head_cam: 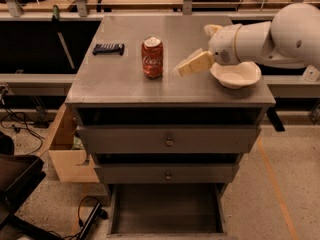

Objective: Place coke can into bottom drawer

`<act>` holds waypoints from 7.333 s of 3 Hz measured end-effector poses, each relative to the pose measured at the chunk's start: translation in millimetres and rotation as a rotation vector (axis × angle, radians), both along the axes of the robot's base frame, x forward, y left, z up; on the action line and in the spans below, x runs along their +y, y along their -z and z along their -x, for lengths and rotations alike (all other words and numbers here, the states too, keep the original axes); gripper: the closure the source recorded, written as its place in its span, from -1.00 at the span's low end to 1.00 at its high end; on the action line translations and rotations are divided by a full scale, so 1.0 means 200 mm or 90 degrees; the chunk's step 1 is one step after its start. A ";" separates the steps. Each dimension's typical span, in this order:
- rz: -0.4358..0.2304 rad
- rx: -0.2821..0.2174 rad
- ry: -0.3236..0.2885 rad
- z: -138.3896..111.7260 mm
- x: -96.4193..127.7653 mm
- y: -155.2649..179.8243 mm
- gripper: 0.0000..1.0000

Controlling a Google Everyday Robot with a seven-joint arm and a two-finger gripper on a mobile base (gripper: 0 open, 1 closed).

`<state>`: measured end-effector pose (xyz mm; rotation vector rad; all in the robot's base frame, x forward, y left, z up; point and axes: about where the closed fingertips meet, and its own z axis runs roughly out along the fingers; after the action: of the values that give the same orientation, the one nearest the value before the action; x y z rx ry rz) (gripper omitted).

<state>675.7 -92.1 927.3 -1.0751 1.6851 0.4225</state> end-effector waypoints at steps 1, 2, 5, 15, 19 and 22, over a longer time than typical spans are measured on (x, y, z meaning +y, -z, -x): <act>-0.040 0.003 -0.022 -0.08 0.10 0.05 -1.00; -0.103 0.000 -0.050 -0.13 0.17 0.07 -1.00; -0.214 -0.024 -0.130 -0.14 0.46 0.05 -1.00; -0.084 -0.073 -0.158 1.23 0.22 0.00 1.00; -0.082 0.026 -0.014 1.32 -0.39 0.57 1.00; -0.259 0.111 -0.070 1.49 -0.18 1.69 1.00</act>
Offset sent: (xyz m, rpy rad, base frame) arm 0.0347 0.0516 -0.0120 0.3453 -0.0184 0.1599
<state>378.4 -127.5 588.6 -0.8488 1.6009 0.9096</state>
